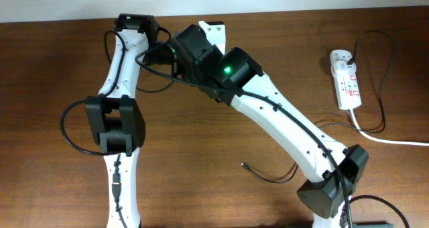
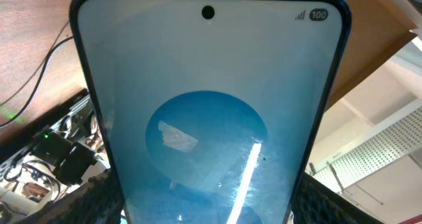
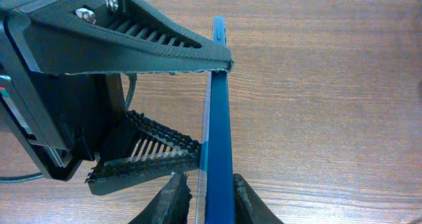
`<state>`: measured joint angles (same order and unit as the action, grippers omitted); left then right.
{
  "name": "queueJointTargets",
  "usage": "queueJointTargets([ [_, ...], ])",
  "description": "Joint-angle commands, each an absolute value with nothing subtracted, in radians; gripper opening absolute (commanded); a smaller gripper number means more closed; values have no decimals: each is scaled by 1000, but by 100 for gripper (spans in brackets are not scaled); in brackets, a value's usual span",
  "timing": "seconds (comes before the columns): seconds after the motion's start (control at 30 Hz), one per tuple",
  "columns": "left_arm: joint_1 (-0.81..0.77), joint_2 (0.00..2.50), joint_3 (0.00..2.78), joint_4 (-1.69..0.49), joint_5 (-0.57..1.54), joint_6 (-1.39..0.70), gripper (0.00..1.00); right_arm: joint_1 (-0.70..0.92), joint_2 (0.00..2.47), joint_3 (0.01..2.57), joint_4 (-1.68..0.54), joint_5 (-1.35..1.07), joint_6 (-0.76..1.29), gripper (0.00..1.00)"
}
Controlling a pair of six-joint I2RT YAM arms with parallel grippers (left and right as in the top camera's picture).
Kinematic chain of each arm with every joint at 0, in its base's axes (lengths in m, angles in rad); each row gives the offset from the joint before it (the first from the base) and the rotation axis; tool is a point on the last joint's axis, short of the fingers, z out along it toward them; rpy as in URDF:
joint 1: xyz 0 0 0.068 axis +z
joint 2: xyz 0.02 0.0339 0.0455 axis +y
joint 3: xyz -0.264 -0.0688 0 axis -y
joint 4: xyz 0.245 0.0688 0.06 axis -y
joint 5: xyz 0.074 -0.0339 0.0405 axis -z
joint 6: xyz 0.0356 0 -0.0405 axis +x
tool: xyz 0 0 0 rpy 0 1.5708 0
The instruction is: Plug charger to phone and switch on socket
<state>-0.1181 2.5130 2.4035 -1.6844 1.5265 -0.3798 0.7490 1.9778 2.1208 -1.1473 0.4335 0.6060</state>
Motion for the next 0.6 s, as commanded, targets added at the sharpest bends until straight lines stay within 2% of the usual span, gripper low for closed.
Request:
queueJointTargets([
  [0.0,-114,2513,2430,-1689,1574,-406,76,752,1987,2142,-1147,457,623,19],
  [0.27,-114,2513,2430,-1689,1574,-411,76,752,1987,2142,-1147,457,623,13],
  [0.37,-114,2513,2430,-1689,1574,-411,78,752,1987,2142,-1147,457,623,4],
  [0.43,-114,2513,2430,-1689,1574,-411,79,752,1987,2142,-1147,457,623,4],
  [0.47,-114,2513,2430,-1689,1574,-411,82,752,1987,2142,-1145,457,626,4],
  [0.5,-114,2513,2430,-1688,1574,-411,90,752,1987,2142,-1143,458,646,4],
  [0.57,-114,2513,2430,-1688,1574,-411,99,752,1987,2143,-1133,458,649,4],
])
